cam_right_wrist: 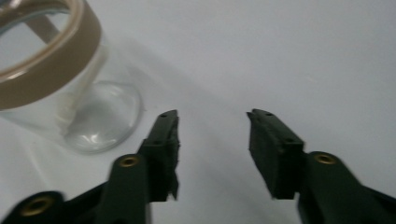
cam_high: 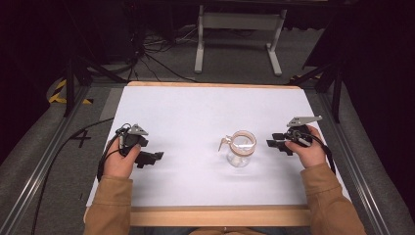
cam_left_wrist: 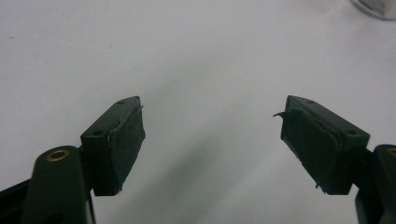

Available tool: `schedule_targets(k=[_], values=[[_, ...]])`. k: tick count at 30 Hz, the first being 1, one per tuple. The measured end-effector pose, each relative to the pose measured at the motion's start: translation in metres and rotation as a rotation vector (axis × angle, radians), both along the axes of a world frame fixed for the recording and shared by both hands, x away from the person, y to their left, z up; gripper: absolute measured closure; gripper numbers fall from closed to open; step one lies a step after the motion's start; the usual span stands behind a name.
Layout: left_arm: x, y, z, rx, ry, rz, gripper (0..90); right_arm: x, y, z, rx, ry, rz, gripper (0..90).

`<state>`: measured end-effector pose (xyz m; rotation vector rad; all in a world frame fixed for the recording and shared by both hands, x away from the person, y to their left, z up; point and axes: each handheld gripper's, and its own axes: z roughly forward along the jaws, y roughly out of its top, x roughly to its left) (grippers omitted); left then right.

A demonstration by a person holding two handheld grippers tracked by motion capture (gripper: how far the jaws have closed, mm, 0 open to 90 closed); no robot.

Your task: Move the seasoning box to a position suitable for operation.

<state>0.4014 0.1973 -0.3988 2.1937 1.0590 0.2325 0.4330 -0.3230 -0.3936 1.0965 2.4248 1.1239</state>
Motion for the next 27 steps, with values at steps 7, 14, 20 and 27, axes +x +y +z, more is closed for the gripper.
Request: schedule_targets(k=[7,14,20,27], values=[[-0.002,-0.002,0.002,0.001,-0.010,-0.012,21.8,-0.006,0.010,0.008,0.029,-0.028,0.077,85.8],[-0.007,-0.007,0.009,-0.028,-0.034,-0.035,21.7,-0.003,0.023,-0.001,0.046,-0.083,0.082,89.8],[-0.011,-0.012,0.013,-0.012,-0.043,-0.058,21.5,0.000,0.037,-0.013,0.043,-0.101,0.134,89.9],[-0.014,-0.016,0.017,0.011,-0.043,-0.092,21.5,0.003,0.045,-0.020,0.059,-0.098,0.157,90.0]])
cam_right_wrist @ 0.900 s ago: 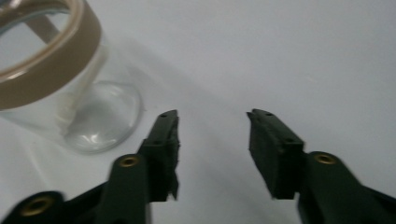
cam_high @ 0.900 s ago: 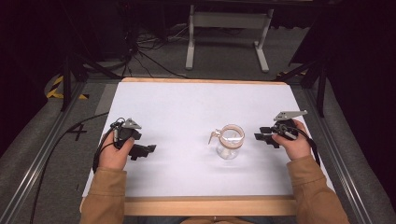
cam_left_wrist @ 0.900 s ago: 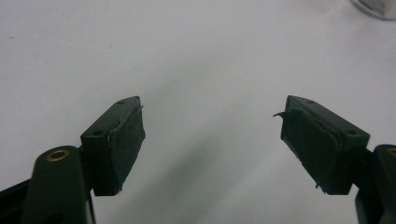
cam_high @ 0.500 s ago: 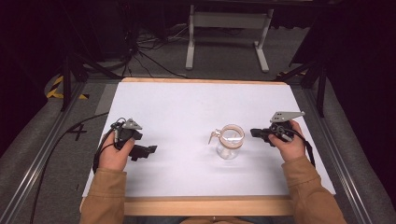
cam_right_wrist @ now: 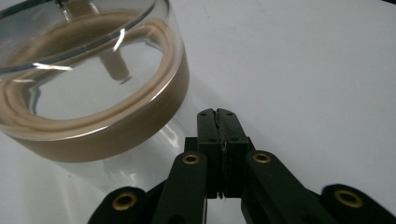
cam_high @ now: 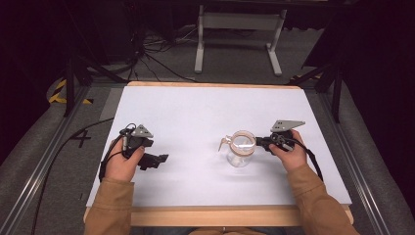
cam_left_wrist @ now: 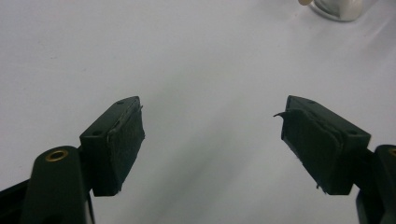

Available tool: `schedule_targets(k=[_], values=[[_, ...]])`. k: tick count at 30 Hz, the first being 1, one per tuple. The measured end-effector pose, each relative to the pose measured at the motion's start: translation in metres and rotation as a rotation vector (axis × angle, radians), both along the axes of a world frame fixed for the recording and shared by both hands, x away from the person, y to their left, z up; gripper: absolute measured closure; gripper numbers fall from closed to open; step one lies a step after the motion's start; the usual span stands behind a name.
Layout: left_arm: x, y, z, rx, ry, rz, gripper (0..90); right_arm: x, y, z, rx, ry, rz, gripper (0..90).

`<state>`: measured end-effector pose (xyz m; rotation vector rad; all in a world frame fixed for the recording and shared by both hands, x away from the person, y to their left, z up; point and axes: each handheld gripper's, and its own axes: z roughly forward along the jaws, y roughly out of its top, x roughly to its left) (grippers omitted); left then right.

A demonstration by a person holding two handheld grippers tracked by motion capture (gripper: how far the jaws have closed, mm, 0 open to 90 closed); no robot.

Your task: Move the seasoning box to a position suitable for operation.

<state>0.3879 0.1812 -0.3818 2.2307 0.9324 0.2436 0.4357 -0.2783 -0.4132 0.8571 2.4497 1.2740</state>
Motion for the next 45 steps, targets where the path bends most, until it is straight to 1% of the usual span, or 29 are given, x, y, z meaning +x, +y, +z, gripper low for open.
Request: schedule_targets(k=[1,2,5,8,9,13,16,19,20,23,25,26,29,32,35,37,39,45], values=[[0.000,0.000,0.000,0.005,-0.002,-0.008,21.5,0.001,0.001,-0.003,0.008,0.003,0.011,90.0],[-0.001,-0.001,0.000,-0.001,0.000,-0.006,21.4,0.002,0.002,-0.005,0.015,0.011,0.019,90.0],[-0.001,0.000,0.001,-0.002,0.002,-0.002,21.4,0.002,0.003,-0.005,0.010,0.007,0.020,90.0],[0.000,0.000,0.000,0.003,0.000,-0.009,21.5,0.002,0.002,-0.005,0.014,0.006,0.022,90.0],[-0.001,-0.001,0.000,-0.004,0.009,-0.003,21.5,0.001,0.003,-0.004,0.013,0.006,0.019,90.0],[0.000,-0.002,0.000,-0.003,0.012,-0.006,21.5,0.000,0.003,-0.003,0.003,0.004,0.022,90.0],[0.001,-0.003,-0.001,0.000,0.009,-0.010,21.5,-0.003,0.002,-0.001,0.008,0.024,0.025,90.0],[0.003,-0.004,-0.001,0.005,0.023,-0.018,21.4,-0.004,0.002,0.000,0.015,0.032,0.031,90.0],[0.003,-0.005,-0.002,-0.001,0.015,-0.019,21.5,-0.006,0.001,0.000,0.018,0.038,0.032,90.0],[0.005,-0.008,-0.002,0.000,0.016,-0.024,21.4,-0.009,0.001,0.002,0.022,0.053,0.040,90.0],[0.007,-0.009,-0.001,0.007,0.023,-0.034,21.4,-0.011,0.000,0.003,0.023,0.063,0.042,90.0],[0.008,-0.010,-0.001,0.009,0.014,-0.038,21.5,-0.012,0.000,0.003,0.021,0.064,0.045,90.0],[0.010,-0.014,0.000,0.000,0.020,-0.042,21.4,-0.018,0.001,0.005,0.027,0.073,0.057,90.0],[0.013,-0.018,-0.002,0.002,0.015,-0.056,21.4,-0.020,0.001,0.007,0.025,0.071,0.063,90.0],[0.017,-0.022,-0.001,0.004,0.019,-0.070,21.4,-0.026,0.002,0.009,0.018,0.067,0.073,90.0],[0.018,-0.025,-0.001,0.005,0.022,-0.080,21.4,-0.030,0.003,0.008,0.008,0.073,0.078,90.0],[0.020,-0.028,-0.001,-0.002,0.015,-0.083,21.4,-0.032,0.003,0.008,0.002,0.075,0.082,90.0],[0.026,-0.037,-0.001,0.001,0.014,-0.106,21.5,-0.039,0.002,0.006,-0.014,0.083,0.073,89.9]])
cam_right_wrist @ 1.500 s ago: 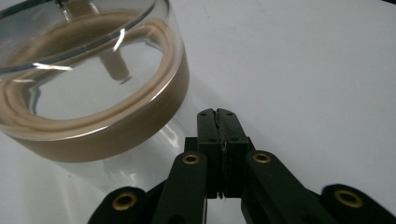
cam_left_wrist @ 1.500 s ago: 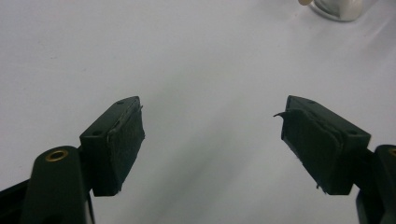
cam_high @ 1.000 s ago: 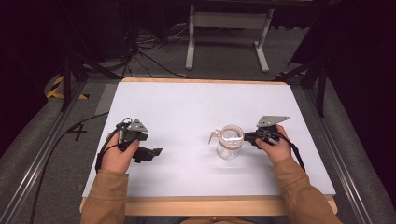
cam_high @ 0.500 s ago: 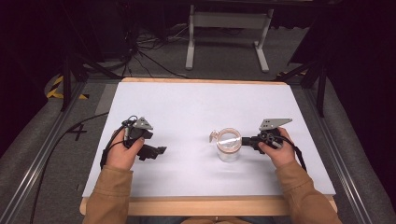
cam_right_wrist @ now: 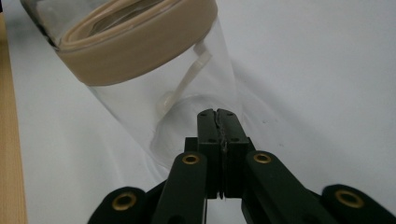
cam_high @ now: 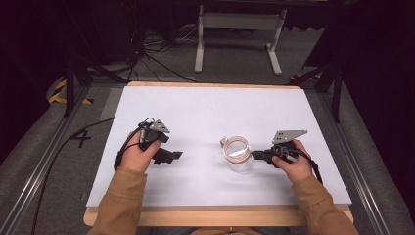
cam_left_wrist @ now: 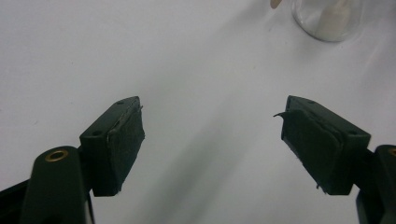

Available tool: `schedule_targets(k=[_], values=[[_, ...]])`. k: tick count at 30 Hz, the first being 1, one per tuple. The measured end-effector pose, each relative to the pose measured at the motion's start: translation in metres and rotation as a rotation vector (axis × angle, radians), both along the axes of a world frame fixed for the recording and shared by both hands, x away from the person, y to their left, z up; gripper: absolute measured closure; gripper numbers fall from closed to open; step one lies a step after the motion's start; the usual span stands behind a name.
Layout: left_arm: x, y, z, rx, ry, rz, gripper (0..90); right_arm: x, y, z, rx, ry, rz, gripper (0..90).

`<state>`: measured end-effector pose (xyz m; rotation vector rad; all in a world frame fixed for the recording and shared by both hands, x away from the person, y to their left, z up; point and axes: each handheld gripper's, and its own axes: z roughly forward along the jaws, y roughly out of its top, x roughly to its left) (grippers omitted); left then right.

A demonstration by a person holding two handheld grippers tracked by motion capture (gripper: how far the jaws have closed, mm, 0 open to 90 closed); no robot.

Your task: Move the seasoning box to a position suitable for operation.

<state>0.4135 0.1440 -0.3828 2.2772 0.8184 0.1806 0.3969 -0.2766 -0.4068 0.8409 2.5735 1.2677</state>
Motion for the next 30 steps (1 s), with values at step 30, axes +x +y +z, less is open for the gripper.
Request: schedule_targets(k=[30], values=[[0.007,-0.011,-0.001,0.002,0.007,-0.028,21.5,-0.018,0.010,0.000,-0.036,0.055,0.065,86.9]])
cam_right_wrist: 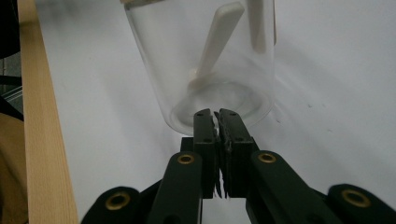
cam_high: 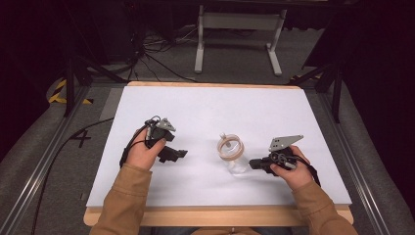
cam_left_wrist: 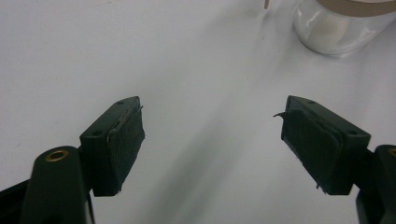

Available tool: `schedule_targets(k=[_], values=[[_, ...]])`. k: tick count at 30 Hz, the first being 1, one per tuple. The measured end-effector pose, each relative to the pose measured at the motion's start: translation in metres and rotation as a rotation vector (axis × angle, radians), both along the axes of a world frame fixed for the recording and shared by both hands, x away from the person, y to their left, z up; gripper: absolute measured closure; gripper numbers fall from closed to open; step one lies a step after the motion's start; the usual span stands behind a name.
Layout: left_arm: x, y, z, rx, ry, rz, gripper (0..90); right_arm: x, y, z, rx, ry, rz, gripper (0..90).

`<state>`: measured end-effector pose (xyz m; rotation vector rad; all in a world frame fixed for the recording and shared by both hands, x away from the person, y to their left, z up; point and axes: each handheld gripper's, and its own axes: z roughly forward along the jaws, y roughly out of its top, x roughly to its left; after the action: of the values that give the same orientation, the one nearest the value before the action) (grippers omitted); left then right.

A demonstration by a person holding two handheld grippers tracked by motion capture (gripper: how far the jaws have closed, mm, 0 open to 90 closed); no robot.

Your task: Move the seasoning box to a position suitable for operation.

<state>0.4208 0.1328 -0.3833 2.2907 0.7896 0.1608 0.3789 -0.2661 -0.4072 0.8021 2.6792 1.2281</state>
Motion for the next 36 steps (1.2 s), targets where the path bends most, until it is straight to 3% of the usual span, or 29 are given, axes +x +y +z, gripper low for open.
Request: schedule_targets(k=[16,25,36], values=[[0.0003,-0.0004,-0.0013,-0.006,0.003,0.002,21.5,-0.0005,0.0004,-0.0003,-0.018,0.040,0.024,87.8],[0.0005,-0.0005,-0.0010,-0.005,0.004,0.000,21.5,-0.0017,0.0034,-0.0028,-0.045,0.078,0.067,89.6],[0.0005,-0.0006,-0.0004,-0.007,0.002,-0.002,21.5,-0.0010,0.0054,-0.0085,-0.098,0.098,0.081,89.5]])
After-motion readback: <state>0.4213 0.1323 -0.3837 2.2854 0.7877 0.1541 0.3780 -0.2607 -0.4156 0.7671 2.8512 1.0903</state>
